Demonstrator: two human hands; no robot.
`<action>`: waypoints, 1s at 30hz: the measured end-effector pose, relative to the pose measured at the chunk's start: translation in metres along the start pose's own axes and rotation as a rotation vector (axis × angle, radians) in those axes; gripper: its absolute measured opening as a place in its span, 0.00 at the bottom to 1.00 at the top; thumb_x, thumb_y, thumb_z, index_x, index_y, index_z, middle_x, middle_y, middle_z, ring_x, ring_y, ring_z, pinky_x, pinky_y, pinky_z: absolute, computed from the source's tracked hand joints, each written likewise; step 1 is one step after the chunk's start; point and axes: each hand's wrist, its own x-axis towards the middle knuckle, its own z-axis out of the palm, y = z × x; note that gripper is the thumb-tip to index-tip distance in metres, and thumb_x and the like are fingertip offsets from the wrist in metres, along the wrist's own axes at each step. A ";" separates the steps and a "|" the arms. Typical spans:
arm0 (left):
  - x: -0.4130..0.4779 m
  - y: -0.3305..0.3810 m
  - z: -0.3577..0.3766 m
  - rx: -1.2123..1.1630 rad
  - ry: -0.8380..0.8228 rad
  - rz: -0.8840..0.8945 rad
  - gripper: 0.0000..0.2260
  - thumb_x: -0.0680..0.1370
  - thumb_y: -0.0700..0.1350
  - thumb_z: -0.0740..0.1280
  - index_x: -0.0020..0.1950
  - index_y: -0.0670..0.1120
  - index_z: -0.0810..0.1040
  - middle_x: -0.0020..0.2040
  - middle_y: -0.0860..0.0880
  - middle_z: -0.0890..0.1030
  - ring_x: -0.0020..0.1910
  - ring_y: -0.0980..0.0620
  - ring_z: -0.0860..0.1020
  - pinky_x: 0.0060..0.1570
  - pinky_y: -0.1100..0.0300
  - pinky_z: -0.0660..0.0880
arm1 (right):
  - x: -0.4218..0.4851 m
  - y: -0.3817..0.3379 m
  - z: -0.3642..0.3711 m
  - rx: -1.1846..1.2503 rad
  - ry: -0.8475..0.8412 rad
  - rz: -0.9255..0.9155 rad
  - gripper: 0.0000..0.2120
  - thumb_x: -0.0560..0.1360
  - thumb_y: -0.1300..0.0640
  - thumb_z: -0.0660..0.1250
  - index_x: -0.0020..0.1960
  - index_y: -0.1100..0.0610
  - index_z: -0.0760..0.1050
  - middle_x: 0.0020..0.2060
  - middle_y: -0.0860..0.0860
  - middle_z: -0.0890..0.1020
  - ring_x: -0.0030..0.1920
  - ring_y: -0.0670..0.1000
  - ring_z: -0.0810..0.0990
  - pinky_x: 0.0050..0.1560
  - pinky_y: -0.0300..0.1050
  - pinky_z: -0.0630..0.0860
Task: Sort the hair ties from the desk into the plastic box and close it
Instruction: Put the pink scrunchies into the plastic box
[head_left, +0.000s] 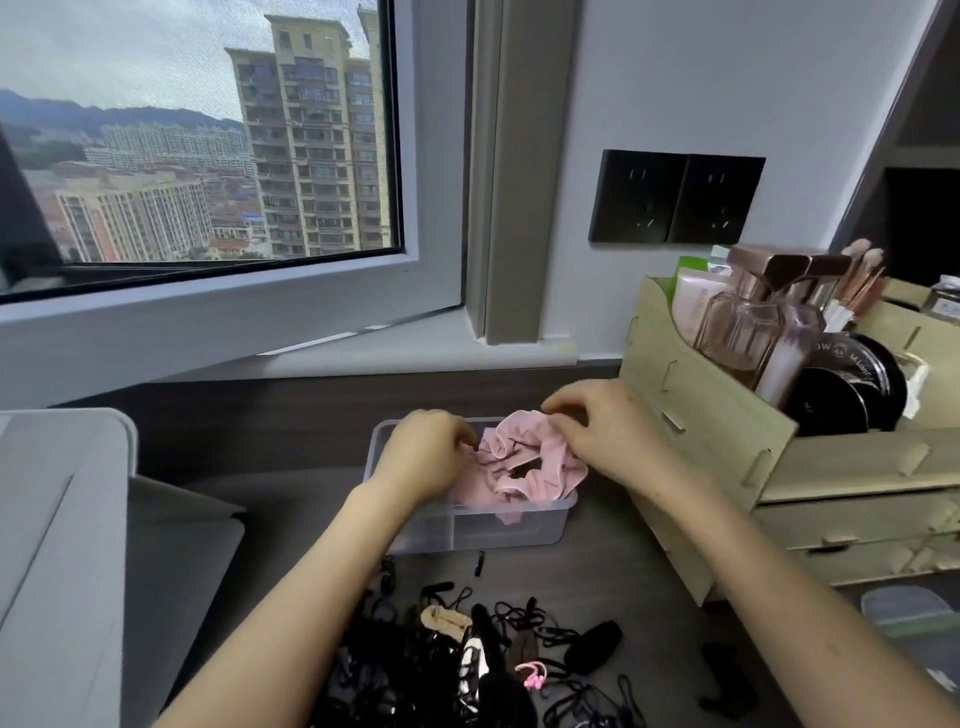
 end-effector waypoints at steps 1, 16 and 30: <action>0.002 0.003 -0.002 -0.023 0.014 -0.021 0.15 0.75 0.39 0.59 0.54 0.48 0.82 0.55 0.46 0.83 0.56 0.45 0.78 0.51 0.58 0.72 | -0.001 0.004 0.001 -0.075 0.027 0.046 0.10 0.75 0.57 0.64 0.53 0.52 0.82 0.52 0.48 0.84 0.52 0.49 0.81 0.53 0.43 0.76; 0.025 0.006 0.014 0.452 -0.401 0.089 0.25 0.69 0.68 0.59 0.54 0.52 0.79 0.53 0.53 0.82 0.57 0.49 0.76 0.61 0.49 0.59 | 0.034 -0.001 0.037 -0.196 -0.623 -0.051 0.10 0.72 0.62 0.67 0.49 0.53 0.83 0.49 0.49 0.84 0.46 0.50 0.80 0.48 0.42 0.74; 0.006 0.019 0.006 0.448 -0.437 -0.027 0.27 0.75 0.68 0.51 0.61 0.54 0.77 0.63 0.52 0.77 0.72 0.46 0.64 0.65 0.28 0.36 | 0.034 -0.003 0.044 -0.634 -0.573 -0.124 0.08 0.71 0.58 0.66 0.36 0.52 0.69 0.37 0.49 0.74 0.55 0.55 0.76 0.61 0.54 0.61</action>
